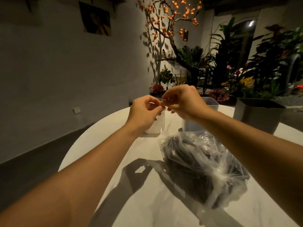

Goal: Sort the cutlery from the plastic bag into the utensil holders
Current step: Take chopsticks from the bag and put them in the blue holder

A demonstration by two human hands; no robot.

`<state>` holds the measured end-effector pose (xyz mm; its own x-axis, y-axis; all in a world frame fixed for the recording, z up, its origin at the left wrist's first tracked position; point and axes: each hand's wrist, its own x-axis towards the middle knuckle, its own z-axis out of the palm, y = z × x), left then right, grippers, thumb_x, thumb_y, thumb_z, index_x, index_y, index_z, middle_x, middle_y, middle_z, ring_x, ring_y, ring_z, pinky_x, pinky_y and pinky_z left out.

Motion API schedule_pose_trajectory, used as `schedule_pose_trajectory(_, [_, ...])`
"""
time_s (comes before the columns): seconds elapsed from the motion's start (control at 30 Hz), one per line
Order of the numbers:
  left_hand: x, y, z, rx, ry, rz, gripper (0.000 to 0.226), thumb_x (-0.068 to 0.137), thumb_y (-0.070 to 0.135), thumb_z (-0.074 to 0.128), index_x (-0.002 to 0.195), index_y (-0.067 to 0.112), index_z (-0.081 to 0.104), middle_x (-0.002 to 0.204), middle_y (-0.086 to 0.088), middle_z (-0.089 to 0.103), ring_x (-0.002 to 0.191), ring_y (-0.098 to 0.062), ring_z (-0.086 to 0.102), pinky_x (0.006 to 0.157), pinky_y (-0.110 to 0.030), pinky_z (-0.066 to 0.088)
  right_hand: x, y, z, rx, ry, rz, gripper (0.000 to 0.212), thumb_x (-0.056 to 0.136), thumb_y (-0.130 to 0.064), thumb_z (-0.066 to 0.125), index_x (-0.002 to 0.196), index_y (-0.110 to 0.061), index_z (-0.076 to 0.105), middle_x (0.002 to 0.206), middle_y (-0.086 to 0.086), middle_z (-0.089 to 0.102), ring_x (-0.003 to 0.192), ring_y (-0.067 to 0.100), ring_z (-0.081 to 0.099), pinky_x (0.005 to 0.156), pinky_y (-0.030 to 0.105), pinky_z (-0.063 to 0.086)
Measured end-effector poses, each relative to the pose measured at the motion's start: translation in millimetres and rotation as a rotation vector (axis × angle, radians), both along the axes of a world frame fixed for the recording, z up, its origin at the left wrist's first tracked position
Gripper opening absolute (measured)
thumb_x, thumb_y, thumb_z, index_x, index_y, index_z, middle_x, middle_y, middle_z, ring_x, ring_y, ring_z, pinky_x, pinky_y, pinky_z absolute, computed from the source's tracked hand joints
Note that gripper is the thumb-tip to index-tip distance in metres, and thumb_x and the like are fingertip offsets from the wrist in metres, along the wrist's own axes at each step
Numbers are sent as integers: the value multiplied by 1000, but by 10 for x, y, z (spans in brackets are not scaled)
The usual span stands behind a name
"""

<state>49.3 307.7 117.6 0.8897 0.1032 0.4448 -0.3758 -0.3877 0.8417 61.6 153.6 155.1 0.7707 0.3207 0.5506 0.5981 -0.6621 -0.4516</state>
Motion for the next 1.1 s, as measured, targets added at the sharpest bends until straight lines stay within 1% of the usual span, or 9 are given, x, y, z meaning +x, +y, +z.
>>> schedule_pose_trajectory(0.07, [122,91,30,18,7,22,8,89,17,74,96,18,69,88,5,74,79,-10,71,78,-33,61,124,79,36,-45,-7,13,8,88,-17,74,97,-17,76,79,-4,69,73,8,68,66,21,59])
schedule_pose_trajectory(0.17, [309,169,77,2,-1,52,8,88,14,75,95,16,70,88,1,74,80,-14,72,79,-34,62,356,182,88,-93,-54,9,7,90,-20,73,96,-18,76,79,-7,67,77,9,65,71,26,57])
schedule_pose_trajectory(0.27, [527,222,123,1,-26,82,10,87,16,76,96,18,71,89,2,74,80,-12,73,80,-34,62,583,275,103,-85,-129,-14,4,91,-20,72,95,-18,73,84,-8,65,80,9,62,68,23,52])
schedule_pose_trajectory(0.4, [844,288,145,47,-81,149,10,89,18,75,97,21,68,92,4,72,85,-13,71,83,-37,61,889,394,84,-91,-224,-49,8,93,-19,69,99,-15,66,93,-1,68,84,14,61,67,21,49])
schedule_pose_trajectory(0.5, [1083,341,60,94,-105,192,14,90,21,75,95,25,62,93,6,68,89,-15,68,82,-33,59,1157,472,-33,-84,-177,-73,10,93,-17,69,102,-15,65,98,1,69,87,15,62,68,20,50])
schedule_pose_trajectory(0.6, [1290,419,-127,199,-77,201,8,91,23,73,93,26,66,89,10,67,88,-9,66,80,-29,56,1386,543,-247,-108,-81,-99,11,91,-17,71,100,-19,65,100,0,69,91,18,64,79,35,58])
schedule_pose_trajectory(0.73, [1466,502,-379,313,47,202,8,94,25,69,100,21,73,104,4,71,101,-14,63,88,-32,51,1577,612,-491,-221,62,-125,10,90,-20,72,93,-26,66,103,-1,70,94,19,65,82,35,58])
schedule_pose_trajectory(0.83, [1507,522,-434,300,75,222,15,97,25,65,107,19,74,112,1,70,108,-16,61,89,-32,49,1647,633,-542,-310,158,-141,12,87,-23,76,98,-24,74,106,1,71,95,21,66,85,36,58])
schedule_pose_trajectory(1.1, [1260,325,-252,273,54,201,16,98,24,64,109,18,73,115,0,69,102,-13,58,83,-29,44,1339,405,-347,-245,156,-151,7,91,-16,71,95,-21,74,97,0,71,90,18,65,81,33,58])
